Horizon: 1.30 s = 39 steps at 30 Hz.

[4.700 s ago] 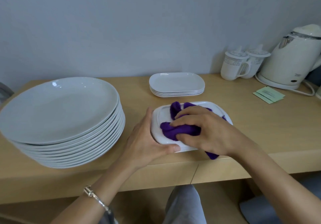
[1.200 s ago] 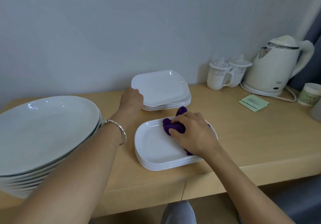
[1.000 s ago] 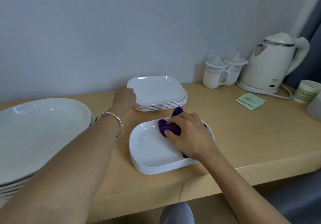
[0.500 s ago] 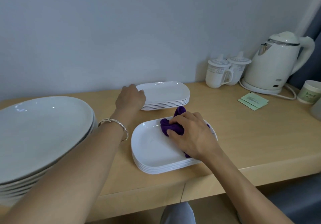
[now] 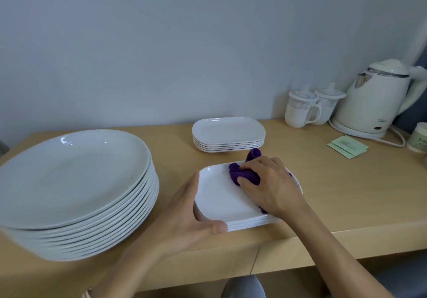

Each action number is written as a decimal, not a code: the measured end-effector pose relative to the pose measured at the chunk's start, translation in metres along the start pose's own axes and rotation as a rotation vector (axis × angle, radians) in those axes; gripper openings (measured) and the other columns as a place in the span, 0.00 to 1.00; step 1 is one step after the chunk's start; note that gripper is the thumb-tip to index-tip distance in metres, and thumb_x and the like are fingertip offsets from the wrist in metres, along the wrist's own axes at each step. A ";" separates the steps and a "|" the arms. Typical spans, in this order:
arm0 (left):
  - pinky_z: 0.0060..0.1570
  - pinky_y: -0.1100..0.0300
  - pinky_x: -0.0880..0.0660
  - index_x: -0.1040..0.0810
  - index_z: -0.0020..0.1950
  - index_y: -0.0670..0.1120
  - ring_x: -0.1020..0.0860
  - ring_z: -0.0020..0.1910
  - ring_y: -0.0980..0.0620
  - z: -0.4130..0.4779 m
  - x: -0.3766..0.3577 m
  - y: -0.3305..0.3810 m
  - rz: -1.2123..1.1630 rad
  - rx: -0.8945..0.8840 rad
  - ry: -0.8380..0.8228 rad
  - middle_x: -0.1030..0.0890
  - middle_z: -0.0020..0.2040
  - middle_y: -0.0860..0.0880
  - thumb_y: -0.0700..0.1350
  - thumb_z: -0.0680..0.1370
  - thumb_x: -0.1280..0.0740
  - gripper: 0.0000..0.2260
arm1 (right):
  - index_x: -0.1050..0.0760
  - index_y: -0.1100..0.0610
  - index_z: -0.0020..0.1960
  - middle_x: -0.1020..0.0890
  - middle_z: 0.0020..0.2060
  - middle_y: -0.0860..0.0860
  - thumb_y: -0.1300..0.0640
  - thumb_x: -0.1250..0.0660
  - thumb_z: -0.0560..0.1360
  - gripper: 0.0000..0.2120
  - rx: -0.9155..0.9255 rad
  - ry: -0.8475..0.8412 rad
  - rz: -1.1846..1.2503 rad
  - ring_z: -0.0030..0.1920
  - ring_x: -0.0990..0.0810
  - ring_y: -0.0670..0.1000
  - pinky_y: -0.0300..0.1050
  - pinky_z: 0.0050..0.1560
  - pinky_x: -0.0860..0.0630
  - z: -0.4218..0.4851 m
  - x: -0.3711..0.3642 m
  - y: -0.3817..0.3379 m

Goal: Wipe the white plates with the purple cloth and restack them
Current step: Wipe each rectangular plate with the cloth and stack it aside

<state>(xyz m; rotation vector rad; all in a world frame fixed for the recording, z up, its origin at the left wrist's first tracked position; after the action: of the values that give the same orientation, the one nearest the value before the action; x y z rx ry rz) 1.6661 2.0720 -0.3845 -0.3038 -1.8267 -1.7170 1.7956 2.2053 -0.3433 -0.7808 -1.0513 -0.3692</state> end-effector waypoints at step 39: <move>0.55 0.65 0.24 0.32 0.63 0.67 0.23 0.58 0.66 -0.002 0.002 0.008 -0.167 -0.085 0.136 0.22 0.58 0.66 0.51 0.61 0.20 0.36 | 0.28 0.51 0.50 0.28 0.50 0.48 0.49 0.36 0.75 0.07 0.203 -0.201 0.115 0.54 0.32 0.53 0.45 0.56 0.34 0.001 -0.035 -0.072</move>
<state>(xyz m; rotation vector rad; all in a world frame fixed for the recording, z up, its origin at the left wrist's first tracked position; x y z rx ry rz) 1.6696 2.0704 -0.3771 -0.0677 -1.7242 -1.8839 1.7348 2.1539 -0.3453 -0.7017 -1.2045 -0.0842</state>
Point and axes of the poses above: each hand's wrist, its own z-axis towards the middle knuckle, its own x-axis out of the back of the hand, y = z × x, the point moved 7 cm from there along z, towards the middle knuckle
